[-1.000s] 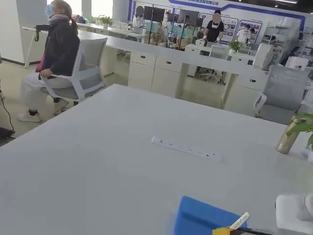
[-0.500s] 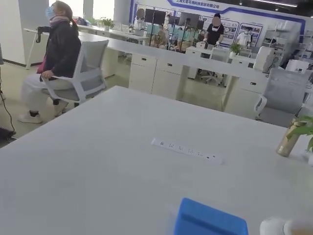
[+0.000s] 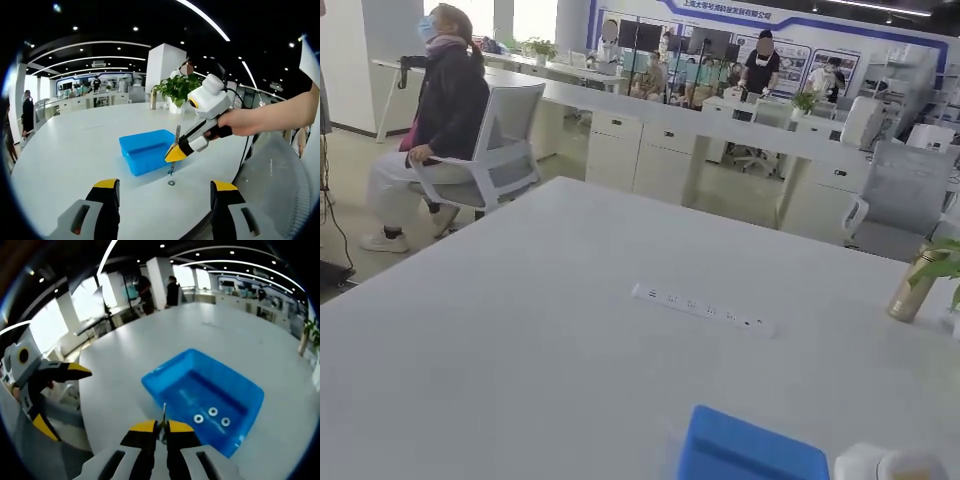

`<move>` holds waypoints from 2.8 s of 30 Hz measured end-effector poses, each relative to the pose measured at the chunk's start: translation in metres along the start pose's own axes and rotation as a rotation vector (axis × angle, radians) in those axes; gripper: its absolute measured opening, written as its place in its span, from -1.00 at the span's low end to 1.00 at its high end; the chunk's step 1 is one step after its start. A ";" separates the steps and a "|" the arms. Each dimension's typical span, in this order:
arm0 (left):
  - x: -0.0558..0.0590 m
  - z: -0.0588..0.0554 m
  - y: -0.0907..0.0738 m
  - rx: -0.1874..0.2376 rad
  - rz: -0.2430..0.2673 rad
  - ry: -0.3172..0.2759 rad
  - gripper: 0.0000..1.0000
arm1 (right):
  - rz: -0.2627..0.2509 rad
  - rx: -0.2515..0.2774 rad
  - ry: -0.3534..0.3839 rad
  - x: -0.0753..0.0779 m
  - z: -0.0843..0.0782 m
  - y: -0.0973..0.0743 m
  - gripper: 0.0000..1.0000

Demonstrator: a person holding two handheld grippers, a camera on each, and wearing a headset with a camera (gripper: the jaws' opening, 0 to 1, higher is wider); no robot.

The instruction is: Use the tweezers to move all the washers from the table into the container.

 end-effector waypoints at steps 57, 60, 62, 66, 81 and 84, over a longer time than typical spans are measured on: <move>-0.002 -0.005 0.000 -0.031 0.005 -0.004 0.44 | 0.009 0.293 0.008 -0.002 0.045 -0.035 -0.94; -0.001 -0.005 0.000 -0.032 0.000 -0.004 0.43 | -0.005 0.299 0.002 0.004 0.054 -0.034 -0.94; -0.001 -0.006 0.000 -0.033 -0.001 -0.004 0.43 | -0.013 0.302 0.005 0.007 0.060 -0.033 -0.94; -0.001 -0.005 0.000 -0.030 0.002 -0.008 0.43 | -0.033 0.299 0.020 0.019 0.069 -0.028 -0.94; -0.003 -0.006 -0.001 -0.041 0.014 0.000 0.41 | -0.086 0.163 0.091 0.058 0.062 0.006 -0.94; -0.003 -0.007 -0.001 -0.042 0.014 -0.002 0.41 | -0.082 0.154 0.088 0.059 0.063 0.010 -0.94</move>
Point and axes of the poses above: the centre of the closed fingertips' face, and the gripper's own axes: y roughly forward along the fingers, x roughly to its right, z roughly out of its top, the point moved 4 cm from there along -y, roughly backward along the fingers, and after that the axes turned 2 degrees about -z, right-handed, at the moved point
